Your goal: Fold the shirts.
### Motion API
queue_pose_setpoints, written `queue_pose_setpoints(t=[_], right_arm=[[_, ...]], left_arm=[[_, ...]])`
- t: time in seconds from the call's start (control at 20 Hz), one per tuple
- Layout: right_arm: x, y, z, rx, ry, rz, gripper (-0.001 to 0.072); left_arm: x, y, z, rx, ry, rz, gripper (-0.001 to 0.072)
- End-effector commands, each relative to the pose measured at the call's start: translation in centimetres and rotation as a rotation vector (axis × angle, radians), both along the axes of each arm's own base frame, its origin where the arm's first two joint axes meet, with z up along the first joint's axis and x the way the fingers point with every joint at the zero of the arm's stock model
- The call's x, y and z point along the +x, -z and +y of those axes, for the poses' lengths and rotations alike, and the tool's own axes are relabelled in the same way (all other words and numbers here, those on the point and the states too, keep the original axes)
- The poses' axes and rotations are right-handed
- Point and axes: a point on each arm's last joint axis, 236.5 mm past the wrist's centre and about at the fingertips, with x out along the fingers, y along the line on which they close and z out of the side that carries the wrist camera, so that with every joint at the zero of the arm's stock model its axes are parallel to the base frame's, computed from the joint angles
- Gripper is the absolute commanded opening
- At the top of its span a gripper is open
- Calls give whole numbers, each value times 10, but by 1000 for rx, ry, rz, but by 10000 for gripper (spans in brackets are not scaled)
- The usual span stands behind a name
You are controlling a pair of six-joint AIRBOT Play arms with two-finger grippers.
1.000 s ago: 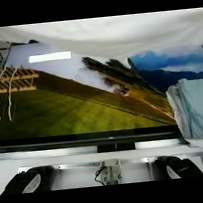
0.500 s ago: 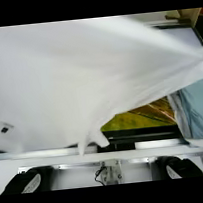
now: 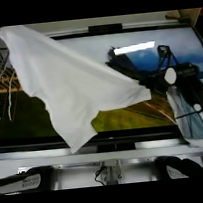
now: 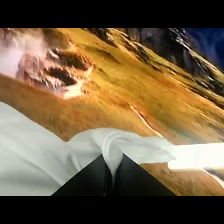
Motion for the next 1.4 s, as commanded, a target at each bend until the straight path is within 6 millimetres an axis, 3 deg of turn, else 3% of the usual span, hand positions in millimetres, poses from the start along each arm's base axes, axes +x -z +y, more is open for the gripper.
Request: queue_pose_setpoints(t=[0.0, 0.15, 0.25, 0.35, 0.4, 0.45, 0.5, 0.55, 0.65, 0.75, 0.8, 0.85, 0.9, 1.0, 1.15, 1.25, 1.35], right_arm=[[70, 50, 27, 235, 190, -144, 63], [82, 82, 39, 329, 266, -124, 64], [72, 109, 51, 337, 270, -42, 64], [67, 116, 59, 329, 251, -21, 67], [70, 108, 59, 334, 247, -42, 90], [73, 96, 54, 334, 242, -67, 96], [77, 76, 44, 321, 225, -107, 335], [81, 55, 31, 283, 183, -148, 593], [77, 9, -14, 143, 102, -193, 606], [55, -22, -79, 19, 153, -161, 604], [39, -28, -105, -15, 182, -131, 604], [21, -27, -129, -31, 207, -77, 603], [4, -19, -141, -21, 213, -10, 603], [-23, 3, -140, 84, 166, 123, 603], [-36, 30, -112, 278, 116, 256, 603], [-31, 43, -92, 350, 100, 293, 603], [-25, 54, -75, 375, 78, 309, 603]], left_arm=[[44, 105, -13, -47, 28, 211, 35], [49, 173, -33, -126, 74, 386, 35], [43, 212, -45, -169, 102, 502, 35], [33, 243, -58, -238, 116, 622, 71], [26, 252, -64, -264, 124, 670, 304], [19, 257, -65, -264, 133, 708, 603], [9, 257, -60, -256, 136, 751, 687], [-2, 253, -51, -252, 138, 794, 685], [-29, 239, -24, -247, 130, 889, 645], [-65, 230, 12, -242, 80, 983, 630], [-83, 230, 30, -233, 39, 1021, 627], [-102, 233, 41, -234, 21, 1056, 574], [-121, 240, 44, -251, 9, 1096, 561], [-160, 272, 37, -272, 5, 1156, 561], [-204, 338, 15, -370, -50, 1159, 561], [-220, 374, 0, -463, -89, 1150, 561], [-220, 395, -9, -540, -128, 1127, 561]])
